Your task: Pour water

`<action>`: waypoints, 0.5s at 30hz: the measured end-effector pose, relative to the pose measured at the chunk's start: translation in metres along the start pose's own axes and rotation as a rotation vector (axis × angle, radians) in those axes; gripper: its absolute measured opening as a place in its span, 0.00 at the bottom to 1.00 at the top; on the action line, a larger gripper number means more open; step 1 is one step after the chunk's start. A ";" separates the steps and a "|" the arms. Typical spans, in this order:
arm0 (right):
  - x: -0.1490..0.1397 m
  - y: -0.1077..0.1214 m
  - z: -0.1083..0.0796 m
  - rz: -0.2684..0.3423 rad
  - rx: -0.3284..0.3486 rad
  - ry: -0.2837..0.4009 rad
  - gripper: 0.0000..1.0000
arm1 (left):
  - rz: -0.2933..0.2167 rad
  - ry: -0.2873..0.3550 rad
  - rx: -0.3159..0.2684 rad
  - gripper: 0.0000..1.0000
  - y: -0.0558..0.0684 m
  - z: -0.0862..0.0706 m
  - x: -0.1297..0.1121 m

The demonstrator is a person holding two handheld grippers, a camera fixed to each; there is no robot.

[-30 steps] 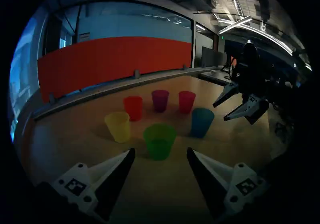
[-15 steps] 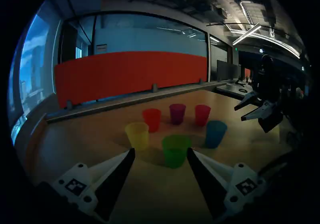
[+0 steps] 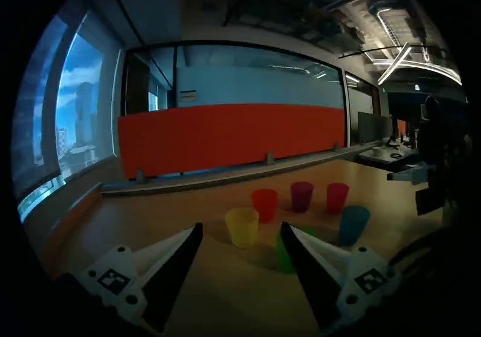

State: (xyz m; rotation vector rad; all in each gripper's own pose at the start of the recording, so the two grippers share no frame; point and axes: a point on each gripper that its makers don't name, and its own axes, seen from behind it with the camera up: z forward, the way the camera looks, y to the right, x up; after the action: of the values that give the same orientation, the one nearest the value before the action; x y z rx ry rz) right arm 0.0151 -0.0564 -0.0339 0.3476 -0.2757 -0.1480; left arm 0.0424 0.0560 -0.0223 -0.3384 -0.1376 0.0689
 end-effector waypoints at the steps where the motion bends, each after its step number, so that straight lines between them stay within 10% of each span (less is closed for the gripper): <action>1: 0.003 0.003 0.000 -0.001 -0.023 0.012 1.00 | -0.011 0.009 0.007 0.96 -0.001 0.000 0.002; 15: 0.041 0.034 0.000 0.127 -0.278 0.179 0.99 | -0.176 0.127 0.146 0.96 -0.027 -0.010 0.024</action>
State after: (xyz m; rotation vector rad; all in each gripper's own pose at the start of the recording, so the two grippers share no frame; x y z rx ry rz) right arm 0.0571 -0.0320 -0.0123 0.0661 -0.0972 -0.0282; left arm 0.0692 0.0298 -0.0196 -0.1832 -0.0360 -0.1163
